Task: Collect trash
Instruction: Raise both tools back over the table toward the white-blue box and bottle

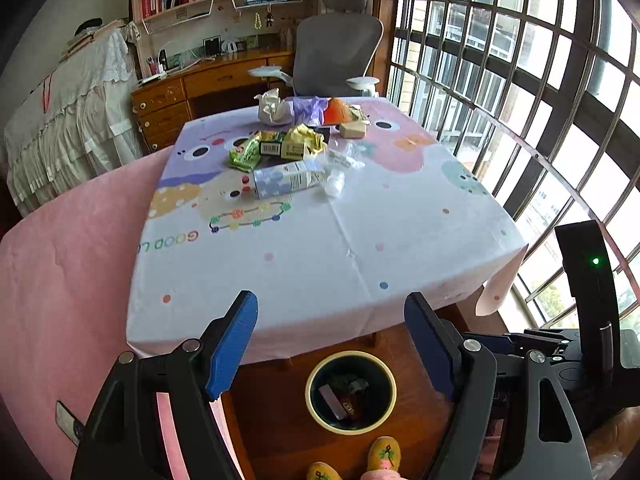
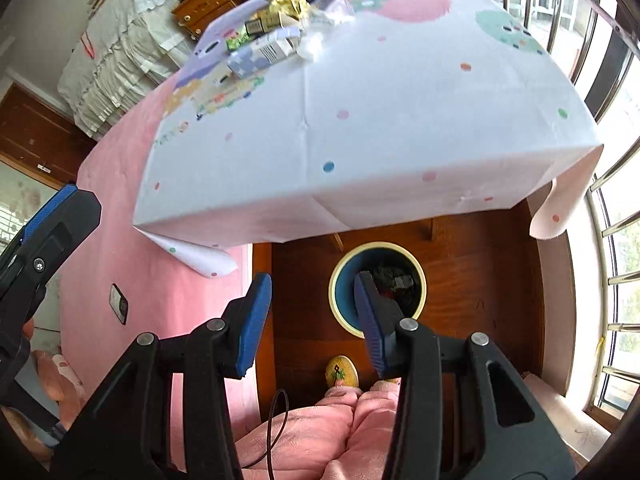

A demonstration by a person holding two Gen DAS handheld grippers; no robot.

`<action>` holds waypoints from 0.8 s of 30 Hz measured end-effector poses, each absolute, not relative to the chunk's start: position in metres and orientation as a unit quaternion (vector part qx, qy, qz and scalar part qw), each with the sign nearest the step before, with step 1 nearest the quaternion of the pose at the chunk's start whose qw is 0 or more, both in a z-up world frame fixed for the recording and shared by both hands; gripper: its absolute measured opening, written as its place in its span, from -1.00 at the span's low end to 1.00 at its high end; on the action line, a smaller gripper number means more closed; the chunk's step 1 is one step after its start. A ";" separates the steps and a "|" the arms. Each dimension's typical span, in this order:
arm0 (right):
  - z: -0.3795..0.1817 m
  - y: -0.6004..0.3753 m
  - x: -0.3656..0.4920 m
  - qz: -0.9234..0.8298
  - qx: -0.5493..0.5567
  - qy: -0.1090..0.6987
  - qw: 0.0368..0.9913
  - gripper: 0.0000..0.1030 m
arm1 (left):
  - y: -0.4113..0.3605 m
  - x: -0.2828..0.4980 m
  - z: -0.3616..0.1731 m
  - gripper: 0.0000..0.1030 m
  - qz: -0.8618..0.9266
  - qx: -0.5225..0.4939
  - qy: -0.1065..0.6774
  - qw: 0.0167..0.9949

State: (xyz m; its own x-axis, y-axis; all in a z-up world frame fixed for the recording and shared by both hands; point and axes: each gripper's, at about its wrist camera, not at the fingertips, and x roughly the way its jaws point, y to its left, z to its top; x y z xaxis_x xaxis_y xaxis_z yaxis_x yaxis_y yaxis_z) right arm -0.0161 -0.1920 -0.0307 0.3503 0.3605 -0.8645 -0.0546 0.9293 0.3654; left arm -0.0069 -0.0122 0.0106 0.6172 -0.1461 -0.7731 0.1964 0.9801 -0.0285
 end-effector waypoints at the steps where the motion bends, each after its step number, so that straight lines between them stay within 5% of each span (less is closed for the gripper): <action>1: -0.019 -0.194 -0.015 0.133 0.138 0.546 0.815 -0.22 | -0.015 -0.007 0.024 0.50 -0.095 0.033 0.421 0.902; 12: 0.066 -0.214 0.014 0.175 0.140 0.472 0.852 -0.22 | -0.022 0.009 0.110 0.50 -0.059 0.030 0.404 0.913; 24: 0.063 -0.228 0.075 0.143 0.177 0.467 0.855 -0.22 | -0.017 0.088 0.093 0.50 -0.082 0.033 0.435 0.896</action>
State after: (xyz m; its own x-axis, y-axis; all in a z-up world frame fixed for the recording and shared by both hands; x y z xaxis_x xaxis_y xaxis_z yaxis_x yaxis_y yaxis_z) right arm 0.0749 -0.2281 0.0630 0.5236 0.4100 -0.7468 -0.0789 0.8961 0.4367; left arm 0.0879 -0.0167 0.0929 0.6086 -0.1189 -0.7846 0.1758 0.9843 -0.0128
